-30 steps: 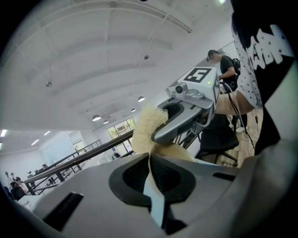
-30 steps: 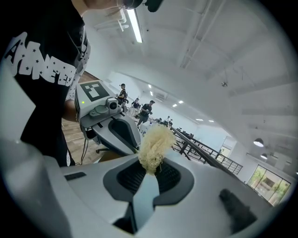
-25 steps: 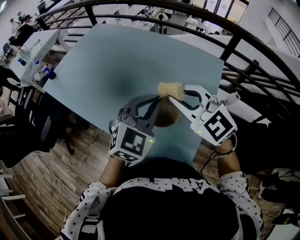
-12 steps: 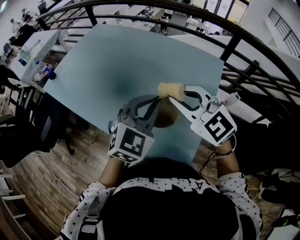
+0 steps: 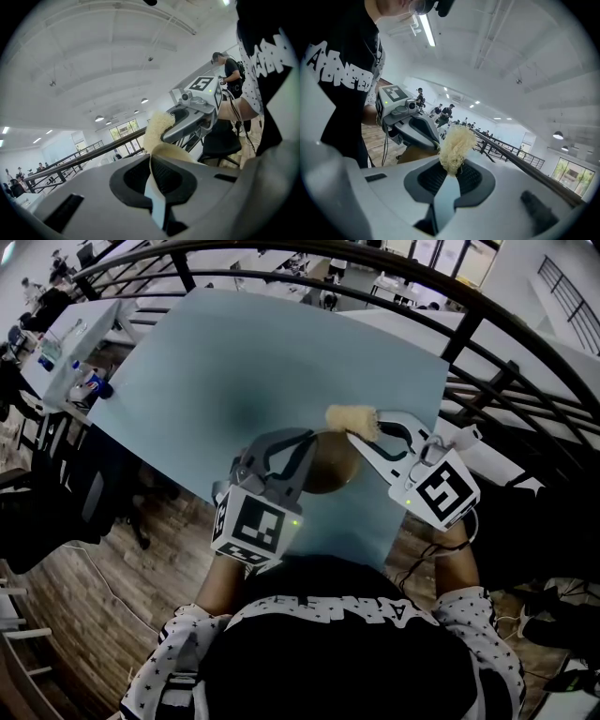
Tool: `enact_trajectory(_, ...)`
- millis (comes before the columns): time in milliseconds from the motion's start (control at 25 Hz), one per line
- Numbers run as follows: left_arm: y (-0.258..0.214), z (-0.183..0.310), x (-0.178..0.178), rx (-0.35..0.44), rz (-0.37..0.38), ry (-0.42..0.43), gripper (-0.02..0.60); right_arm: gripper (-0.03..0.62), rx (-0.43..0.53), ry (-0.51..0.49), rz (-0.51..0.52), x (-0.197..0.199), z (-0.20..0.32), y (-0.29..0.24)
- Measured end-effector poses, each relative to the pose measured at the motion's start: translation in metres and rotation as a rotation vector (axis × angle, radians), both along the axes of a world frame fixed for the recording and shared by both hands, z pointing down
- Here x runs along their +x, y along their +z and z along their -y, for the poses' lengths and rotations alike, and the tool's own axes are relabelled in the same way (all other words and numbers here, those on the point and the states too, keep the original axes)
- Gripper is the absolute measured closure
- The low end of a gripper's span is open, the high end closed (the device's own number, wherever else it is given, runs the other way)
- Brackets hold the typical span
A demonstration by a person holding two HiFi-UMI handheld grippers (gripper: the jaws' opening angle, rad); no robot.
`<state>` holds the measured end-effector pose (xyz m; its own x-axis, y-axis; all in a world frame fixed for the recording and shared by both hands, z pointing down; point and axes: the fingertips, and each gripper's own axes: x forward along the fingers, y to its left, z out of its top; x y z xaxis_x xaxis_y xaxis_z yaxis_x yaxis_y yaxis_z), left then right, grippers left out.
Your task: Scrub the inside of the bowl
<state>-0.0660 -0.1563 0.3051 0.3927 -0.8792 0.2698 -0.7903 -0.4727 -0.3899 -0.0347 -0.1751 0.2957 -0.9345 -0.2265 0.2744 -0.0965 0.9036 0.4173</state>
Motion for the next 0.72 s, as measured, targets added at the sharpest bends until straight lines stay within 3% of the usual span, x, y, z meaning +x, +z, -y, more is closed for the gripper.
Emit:
enact_trajectory(200, -0.004, 0.001, -0.001, 0.016, -0.003, -0.005, 0.558, 0.534, 0.014, 0.005, -0.038, 0.007, 0.003, 0.004)
enact_trajectory(400, -0.013, -0.001, -0.007, 0.020, -0.064, -0.007, 0.558, 0.534, 0.019, 0.008, -0.045, 0.011, 0.004, 0.006)
enact_trajectory(600, -0.020, -0.007, 0.003, 0.007, -0.104, 0.084, 0.558, 0.536, 0.039, -0.014, -0.060, 0.016, 0.007, 0.009)
enact_trajectory(720, -0.020, -0.010, 0.008, 0.008, -0.090, 0.124, 0.558, 0.534, 0.062, -0.072, -0.080, 0.015, 0.004, 0.009)
